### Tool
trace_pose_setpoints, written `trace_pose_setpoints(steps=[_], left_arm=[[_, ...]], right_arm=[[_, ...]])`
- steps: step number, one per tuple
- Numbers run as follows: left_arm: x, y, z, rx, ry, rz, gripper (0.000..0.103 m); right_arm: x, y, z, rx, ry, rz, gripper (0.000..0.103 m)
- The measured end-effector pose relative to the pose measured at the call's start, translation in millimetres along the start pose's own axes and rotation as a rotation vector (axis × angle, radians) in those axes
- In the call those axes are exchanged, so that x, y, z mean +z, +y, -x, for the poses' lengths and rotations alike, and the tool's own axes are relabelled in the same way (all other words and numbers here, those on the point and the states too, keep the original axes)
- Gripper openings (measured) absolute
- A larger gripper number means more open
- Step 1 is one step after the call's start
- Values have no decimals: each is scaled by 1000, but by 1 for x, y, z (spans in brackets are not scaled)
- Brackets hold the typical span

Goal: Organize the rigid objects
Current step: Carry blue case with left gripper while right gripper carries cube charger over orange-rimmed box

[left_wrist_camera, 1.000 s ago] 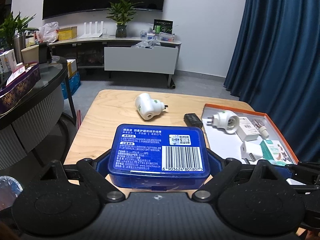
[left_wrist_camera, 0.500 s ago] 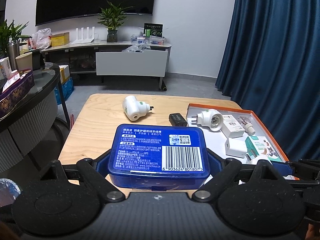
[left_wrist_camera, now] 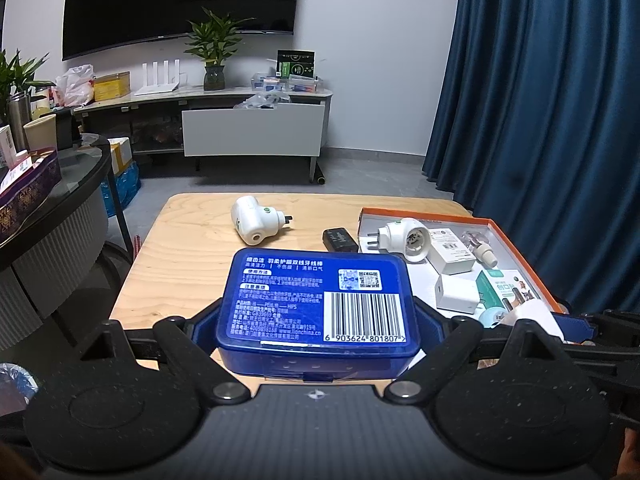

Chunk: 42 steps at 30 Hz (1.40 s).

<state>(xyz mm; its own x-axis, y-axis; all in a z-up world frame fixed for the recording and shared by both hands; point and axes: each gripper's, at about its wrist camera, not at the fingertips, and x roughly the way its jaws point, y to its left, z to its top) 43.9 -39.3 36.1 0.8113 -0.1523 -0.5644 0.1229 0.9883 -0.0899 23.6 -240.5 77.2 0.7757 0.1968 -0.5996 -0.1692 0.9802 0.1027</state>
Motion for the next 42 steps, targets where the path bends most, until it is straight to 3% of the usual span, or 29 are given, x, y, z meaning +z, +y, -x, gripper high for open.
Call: trace_pose_setpoints(steps=[23,42], left_arm=[[4,-5,-10,-26,20,-17,93],[11,-31,-18,-85,31,-55,93]], right_arm=[[7,-13,-4,-19,4,-25,51],[12,-41,-2,-75,-2,-73,51]])
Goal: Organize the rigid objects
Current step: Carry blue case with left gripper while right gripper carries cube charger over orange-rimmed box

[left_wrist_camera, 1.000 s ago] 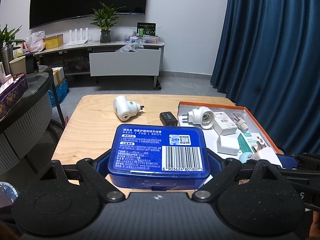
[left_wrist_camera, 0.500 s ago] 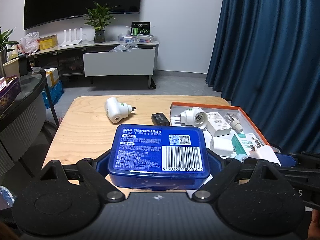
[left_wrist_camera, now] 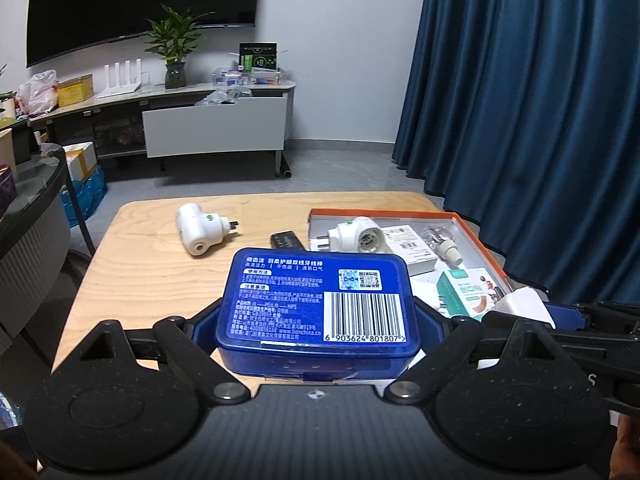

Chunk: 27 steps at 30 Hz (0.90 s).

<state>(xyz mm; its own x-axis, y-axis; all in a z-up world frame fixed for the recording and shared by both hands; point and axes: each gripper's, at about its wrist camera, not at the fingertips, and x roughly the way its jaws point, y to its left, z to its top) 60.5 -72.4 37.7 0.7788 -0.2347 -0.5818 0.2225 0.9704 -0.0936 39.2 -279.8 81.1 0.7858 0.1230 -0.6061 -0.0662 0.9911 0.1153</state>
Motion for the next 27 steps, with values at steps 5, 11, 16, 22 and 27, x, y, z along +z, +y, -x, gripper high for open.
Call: trace_pose_setpoints(steps=[5,11,16,22,27], left_arm=[[2,-7,-5,-19,9,-15,93],[3,-13,-11,-36,19,-23,93],[3,-16,-16,-45,33,-28,93],[5,-16,-23,-51,49,-32,93],[9,-15,-31,-59,61,-39,93]], right_arm=[[1,-10,0,-19,-3,-17,51],[0,-18,-1,-35,0,-33,51],[0,-24,-2,-46,3,-47,51],[0,-29,-6,-51,11,-55,51],[2,-30,-10,-55,15,-59,51]])
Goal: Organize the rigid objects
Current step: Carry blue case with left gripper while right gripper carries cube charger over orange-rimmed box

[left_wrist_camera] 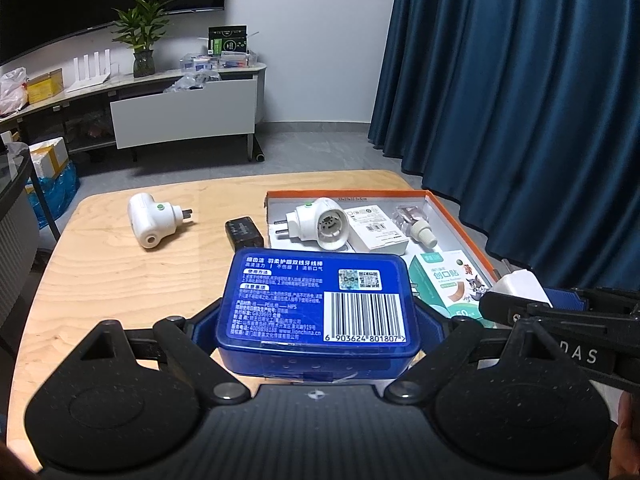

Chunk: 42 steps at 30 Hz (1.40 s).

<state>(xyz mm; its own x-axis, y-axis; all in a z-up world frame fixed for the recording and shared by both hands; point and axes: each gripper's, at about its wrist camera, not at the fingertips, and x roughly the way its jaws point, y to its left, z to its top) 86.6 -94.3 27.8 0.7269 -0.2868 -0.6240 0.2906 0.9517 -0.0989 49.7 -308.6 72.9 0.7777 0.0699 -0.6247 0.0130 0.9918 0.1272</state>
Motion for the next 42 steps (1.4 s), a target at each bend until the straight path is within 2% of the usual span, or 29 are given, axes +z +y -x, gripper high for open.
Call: trace_pose_setpoints(steps=[42], left_arm=[[10,-16,-33,-48,25,-29,93]], right_arm=[[21,-18,-29,-22,4,-3,51]])
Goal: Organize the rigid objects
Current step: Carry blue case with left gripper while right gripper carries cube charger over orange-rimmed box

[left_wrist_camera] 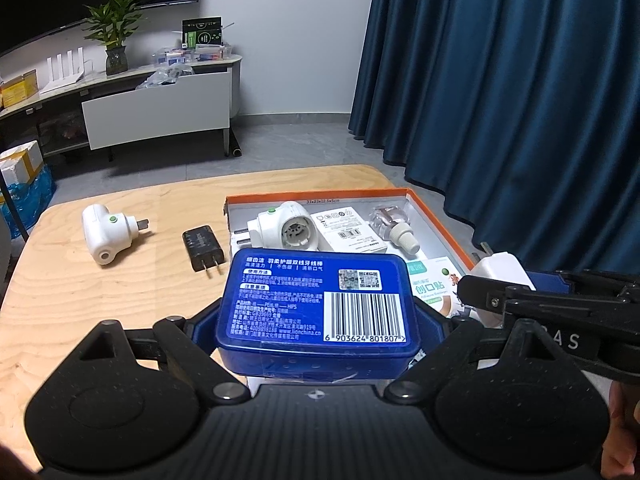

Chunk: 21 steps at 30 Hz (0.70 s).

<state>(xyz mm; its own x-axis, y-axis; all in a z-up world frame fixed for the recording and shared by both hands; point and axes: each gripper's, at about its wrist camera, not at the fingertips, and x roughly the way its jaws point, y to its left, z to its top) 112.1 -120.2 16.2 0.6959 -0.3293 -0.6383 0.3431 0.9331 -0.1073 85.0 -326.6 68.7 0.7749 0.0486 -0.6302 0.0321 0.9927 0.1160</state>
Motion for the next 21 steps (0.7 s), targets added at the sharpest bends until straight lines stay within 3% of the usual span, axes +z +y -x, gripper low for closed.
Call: trace_pose_setpoints(steps=[21], left_arm=[[7,-1,-9,-4,2,4,93]], right_arm=[[17,-8,-19,-6,1,-4,51]])
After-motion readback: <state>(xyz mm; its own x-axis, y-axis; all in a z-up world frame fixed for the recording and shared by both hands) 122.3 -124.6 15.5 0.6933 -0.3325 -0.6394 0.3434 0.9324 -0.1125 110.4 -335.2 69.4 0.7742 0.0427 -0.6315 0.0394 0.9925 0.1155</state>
